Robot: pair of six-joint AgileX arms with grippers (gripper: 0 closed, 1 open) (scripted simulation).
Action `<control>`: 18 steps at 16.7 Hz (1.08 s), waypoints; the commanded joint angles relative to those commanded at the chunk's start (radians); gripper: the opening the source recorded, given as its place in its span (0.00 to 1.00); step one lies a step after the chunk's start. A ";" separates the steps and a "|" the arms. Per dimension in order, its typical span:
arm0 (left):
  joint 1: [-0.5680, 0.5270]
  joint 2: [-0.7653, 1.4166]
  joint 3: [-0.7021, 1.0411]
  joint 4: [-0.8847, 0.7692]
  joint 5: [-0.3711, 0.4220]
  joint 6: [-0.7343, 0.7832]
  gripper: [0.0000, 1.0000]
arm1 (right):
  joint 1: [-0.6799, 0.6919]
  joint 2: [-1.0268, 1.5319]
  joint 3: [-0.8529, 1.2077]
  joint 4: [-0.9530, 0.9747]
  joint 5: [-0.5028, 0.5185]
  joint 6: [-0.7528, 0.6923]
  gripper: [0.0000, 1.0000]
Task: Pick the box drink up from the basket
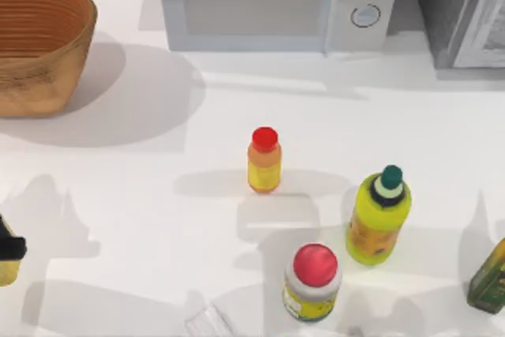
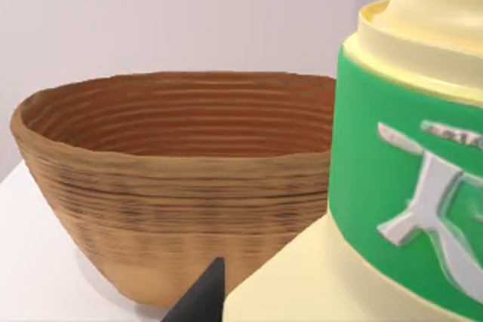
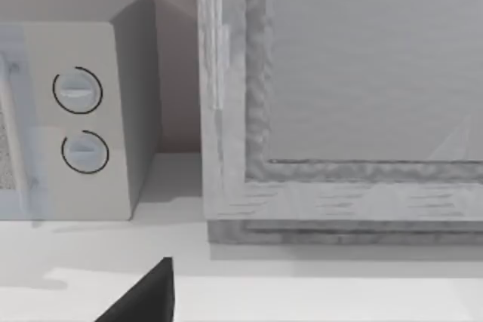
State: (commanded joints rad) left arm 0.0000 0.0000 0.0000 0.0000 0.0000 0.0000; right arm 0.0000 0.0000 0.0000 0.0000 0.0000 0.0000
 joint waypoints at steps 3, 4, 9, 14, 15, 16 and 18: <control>0.003 0.005 0.001 0.001 0.001 0.002 0.00 | 0.000 0.000 0.000 0.000 0.000 0.000 1.00; 0.003 0.005 0.001 0.001 0.001 0.002 0.00 | 0.000 0.000 0.000 0.000 0.000 0.000 1.00; -0.093 0.151 0.045 0.052 -0.145 -0.017 0.00 | 0.000 0.000 0.000 0.000 0.000 0.000 1.00; -0.322 0.472 0.189 0.210 -0.478 -0.035 0.00 | 0.000 0.000 0.000 0.000 0.000 0.000 1.00; -0.378 0.548 0.227 0.251 -0.558 -0.037 0.00 | 0.000 0.000 0.000 0.000 0.000 0.000 1.00; -0.436 0.628 0.266 0.294 -0.642 -0.040 0.00 | 0.000 0.000 0.000 0.000 0.000 0.000 1.00; -0.557 0.795 0.348 0.383 -0.815 -0.044 0.00 | 0.000 0.000 0.000 0.000 0.000 0.000 1.00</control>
State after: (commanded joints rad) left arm -0.5569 0.7949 0.3480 0.3834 -0.8148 -0.0438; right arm 0.0000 0.0000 0.0000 0.0000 0.0000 0.0000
